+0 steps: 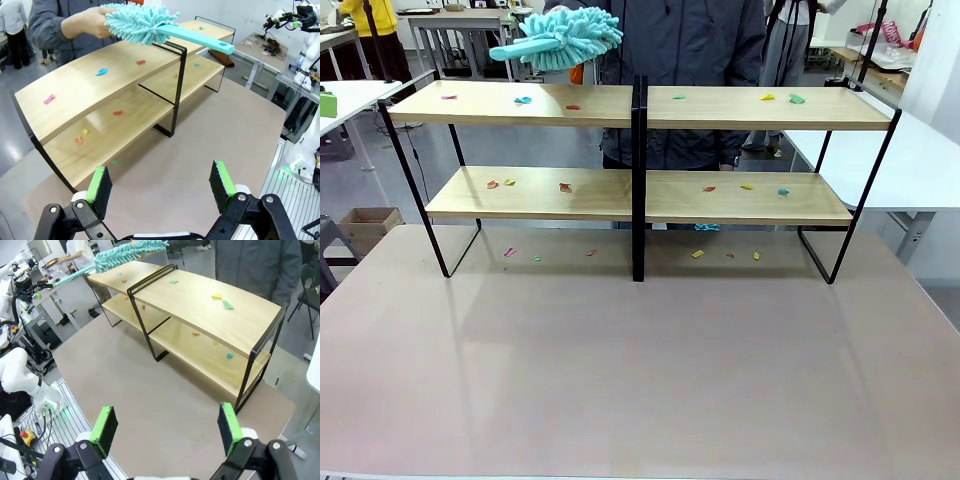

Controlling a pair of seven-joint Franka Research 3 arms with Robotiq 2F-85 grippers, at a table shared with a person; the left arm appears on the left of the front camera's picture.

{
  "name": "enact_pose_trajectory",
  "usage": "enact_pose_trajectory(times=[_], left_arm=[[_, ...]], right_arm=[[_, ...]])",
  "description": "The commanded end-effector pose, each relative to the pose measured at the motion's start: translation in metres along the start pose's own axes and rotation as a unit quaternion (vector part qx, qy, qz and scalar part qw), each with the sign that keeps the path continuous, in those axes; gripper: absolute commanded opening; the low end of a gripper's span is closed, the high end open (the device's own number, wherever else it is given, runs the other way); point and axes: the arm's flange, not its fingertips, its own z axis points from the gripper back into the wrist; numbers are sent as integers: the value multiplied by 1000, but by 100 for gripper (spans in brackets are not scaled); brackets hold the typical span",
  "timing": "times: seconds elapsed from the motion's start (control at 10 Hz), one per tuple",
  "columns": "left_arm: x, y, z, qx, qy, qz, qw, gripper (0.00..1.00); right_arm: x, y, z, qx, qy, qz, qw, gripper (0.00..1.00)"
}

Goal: Clean the shelves.
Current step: Pick up the Duster when the human hands it over.

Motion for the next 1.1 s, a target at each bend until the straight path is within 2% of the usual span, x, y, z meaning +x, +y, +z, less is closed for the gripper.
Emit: enact_pose_trajectory(times=[0.0,0.1,0.2,0.3,0.4,0.5,0.6,0.7,0.8,0.9,1.0], left_arm=[[28,10,-20,-105,41,40,993,100],[63,25,-41,-165,41,143,975,100],[97,42,-63,-215,19,236,947,100],[122,60,-82,-242,35,355,902,100],[131,74,-107,-244,34,424,871,100],[125,77,-131,-301,71,462,831,100],[116,72,-144,-267,139,424,854,100],[127,57,-121,-276,10,305,911,100],[118,71,-145,-289,50,374,880,100],[103,63,-157,-300,120,374,869,100],[94,62,-168,-297,137,399,857,100]], right_arm=[[1,0,0,3,1,0,1000,100],[1,0,0,3,1,0,1000,100],[1,0,0,3,1,0,1000,100],[1,0,0,3,1,0,1000,100],[1,0,0,3,1,0,1000,100],[1,0,0,3,1,0,1000,100],[1,0,0,3,1,0,1000,100],[1,0,0,3,1,0,1000,100],[1,0,0,3,1,0,1000,100],[1,0,0,3,1,0,1000,100],[1,0,0,3,1,0,1000,100]])
